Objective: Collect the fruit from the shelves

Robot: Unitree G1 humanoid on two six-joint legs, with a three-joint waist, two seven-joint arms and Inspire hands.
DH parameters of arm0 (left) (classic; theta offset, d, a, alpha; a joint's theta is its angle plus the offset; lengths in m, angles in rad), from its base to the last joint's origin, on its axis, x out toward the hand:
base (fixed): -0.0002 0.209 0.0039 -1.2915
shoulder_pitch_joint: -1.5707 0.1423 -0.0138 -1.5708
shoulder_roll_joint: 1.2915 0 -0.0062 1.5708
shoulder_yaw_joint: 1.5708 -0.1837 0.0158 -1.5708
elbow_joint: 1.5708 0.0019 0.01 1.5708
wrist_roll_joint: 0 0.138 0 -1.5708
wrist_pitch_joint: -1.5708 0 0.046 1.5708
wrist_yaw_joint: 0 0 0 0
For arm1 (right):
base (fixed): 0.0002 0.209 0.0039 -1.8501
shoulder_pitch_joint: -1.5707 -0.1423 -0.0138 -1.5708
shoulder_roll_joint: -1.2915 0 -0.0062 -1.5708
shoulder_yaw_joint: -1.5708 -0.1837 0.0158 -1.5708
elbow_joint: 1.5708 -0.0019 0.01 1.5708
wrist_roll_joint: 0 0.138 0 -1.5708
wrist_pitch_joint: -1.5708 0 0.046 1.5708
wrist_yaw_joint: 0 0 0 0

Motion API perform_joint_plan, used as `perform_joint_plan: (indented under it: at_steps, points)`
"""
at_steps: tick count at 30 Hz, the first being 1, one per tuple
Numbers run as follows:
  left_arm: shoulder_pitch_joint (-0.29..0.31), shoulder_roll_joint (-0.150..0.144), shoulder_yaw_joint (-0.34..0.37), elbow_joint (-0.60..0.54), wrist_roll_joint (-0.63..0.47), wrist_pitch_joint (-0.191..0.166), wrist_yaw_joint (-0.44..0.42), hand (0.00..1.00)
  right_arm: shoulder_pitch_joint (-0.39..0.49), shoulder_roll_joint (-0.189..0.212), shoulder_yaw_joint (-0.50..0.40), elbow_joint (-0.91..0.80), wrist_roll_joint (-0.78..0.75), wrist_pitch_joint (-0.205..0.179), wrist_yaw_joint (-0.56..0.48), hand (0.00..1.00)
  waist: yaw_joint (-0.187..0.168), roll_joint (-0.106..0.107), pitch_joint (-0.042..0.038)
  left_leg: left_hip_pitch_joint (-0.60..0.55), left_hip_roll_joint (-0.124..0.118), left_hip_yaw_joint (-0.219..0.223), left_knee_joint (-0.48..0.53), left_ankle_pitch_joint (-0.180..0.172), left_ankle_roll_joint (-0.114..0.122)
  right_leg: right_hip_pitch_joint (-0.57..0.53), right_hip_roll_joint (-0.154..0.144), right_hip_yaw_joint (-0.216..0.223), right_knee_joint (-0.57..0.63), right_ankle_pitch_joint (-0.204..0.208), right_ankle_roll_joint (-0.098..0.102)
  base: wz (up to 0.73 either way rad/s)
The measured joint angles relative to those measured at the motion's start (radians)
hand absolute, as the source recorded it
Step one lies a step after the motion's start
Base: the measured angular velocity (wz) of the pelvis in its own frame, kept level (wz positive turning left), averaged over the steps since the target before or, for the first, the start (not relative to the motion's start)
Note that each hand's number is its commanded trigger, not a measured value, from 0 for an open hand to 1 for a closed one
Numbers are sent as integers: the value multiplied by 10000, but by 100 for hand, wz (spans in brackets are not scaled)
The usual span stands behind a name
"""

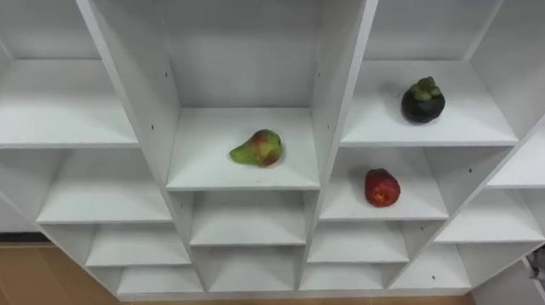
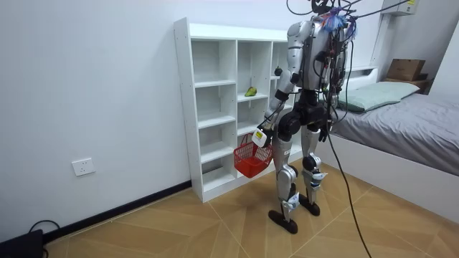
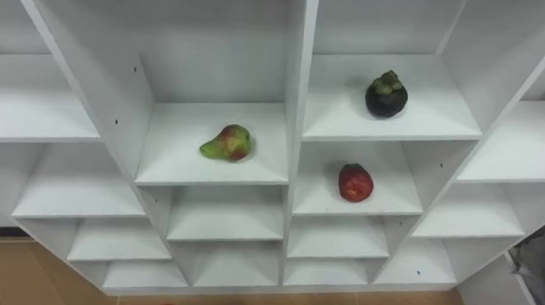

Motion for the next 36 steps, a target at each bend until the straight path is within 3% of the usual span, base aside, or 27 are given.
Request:
perform_joint_plan:
  at_steps: [22, 29, 36]
  points:
    - [0, 4, 11, 51, -17, -40, -2, 100, 2, -30, -52, 0, -55, -5, -132, 0, -7, 17, 3, 9, -2, -4, 3, 1, 0, 21, -3, 25, 6, -1, 1, 0]
    - [43, 4, 400, 235, 92, -148, 49, 100, 139, -63, -185, -44, -67, -56, -489, 0, -19, 55, 15, 4, -3, -6, 6, 0, 0, 39, -2, -1, 26, -1, 1, 0]
    - [-8, 15, 573, 197, 644, -171, 209, 100, 443, -76, -424, -551, -116, -433, -1311, 0, -47, 122, 73, -24, -3, -5, -1, -5, 2, -6, -1, 1, 28, -3, 4, 0]
